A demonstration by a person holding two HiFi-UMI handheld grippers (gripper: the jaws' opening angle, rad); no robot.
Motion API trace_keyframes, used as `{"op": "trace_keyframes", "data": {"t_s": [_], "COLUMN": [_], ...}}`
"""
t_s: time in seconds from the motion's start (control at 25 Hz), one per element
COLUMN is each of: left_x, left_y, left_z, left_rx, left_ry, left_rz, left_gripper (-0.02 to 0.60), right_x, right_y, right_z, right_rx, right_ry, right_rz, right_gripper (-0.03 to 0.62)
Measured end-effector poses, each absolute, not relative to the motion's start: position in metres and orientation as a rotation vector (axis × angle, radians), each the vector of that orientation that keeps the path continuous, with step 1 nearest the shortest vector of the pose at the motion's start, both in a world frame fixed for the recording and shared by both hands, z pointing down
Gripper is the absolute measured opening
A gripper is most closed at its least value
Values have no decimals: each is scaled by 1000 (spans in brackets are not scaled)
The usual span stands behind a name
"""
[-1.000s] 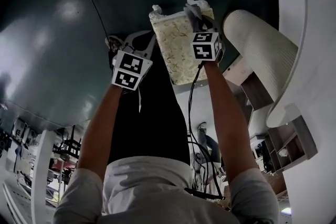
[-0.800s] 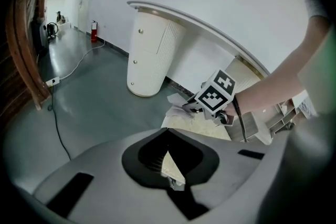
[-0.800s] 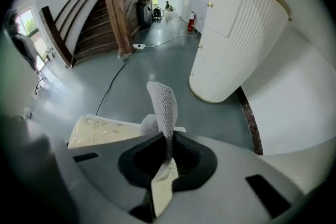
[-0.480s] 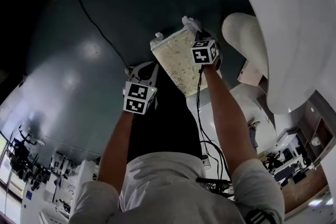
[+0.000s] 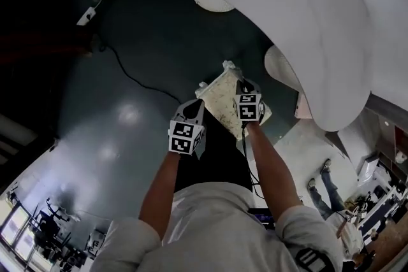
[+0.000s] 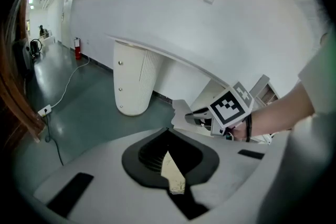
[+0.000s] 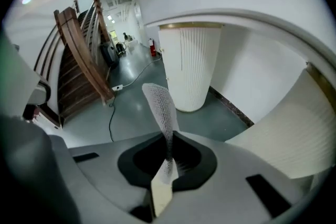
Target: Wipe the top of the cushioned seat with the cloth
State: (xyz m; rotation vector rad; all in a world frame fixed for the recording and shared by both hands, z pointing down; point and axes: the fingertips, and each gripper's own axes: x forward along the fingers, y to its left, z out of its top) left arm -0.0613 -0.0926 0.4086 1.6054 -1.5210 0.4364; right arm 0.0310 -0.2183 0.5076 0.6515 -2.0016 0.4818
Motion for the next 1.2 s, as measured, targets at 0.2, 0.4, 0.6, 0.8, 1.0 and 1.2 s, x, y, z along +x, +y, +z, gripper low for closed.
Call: {"op": "trace_keyframes", "data": {"t_s": [0.2, 0.4, 0.6, 0.8, 1.0, 1.2], "left_x": [-89, -142, -168, -160, -128, -87], "left_y": [-87, -53, -34, -5, 12, 60], "left_z": [366, 338, 307, 282, 260, 247], "left_rx": [1777, 1827, 1958, 2139, 2267, 2347], "left_ry": [-1460, -1429, -1375, -1238, -1195, -1172], "left_rz": [406, 409, 379, 386, 403, 428], "left_gripper": [14, 14, 14, 14, 14, 14], "right_x": [16, -10, -32, -30, 15, 59], "right_y": [-173, -118, -94, -52, -11, 54], "right_z": [439, 398, 343, 292, 255, 234], "right_rx": [897, 1162, 1339, 1472, 1635, 1760], "right_ry": [-2042, -1992, -2038, -2076, -2067, -2061], "right_rz": [586, 725, 644, 577, 527, 488], "right_gripper": [25, 25, 25, 25, 25, 25]}}
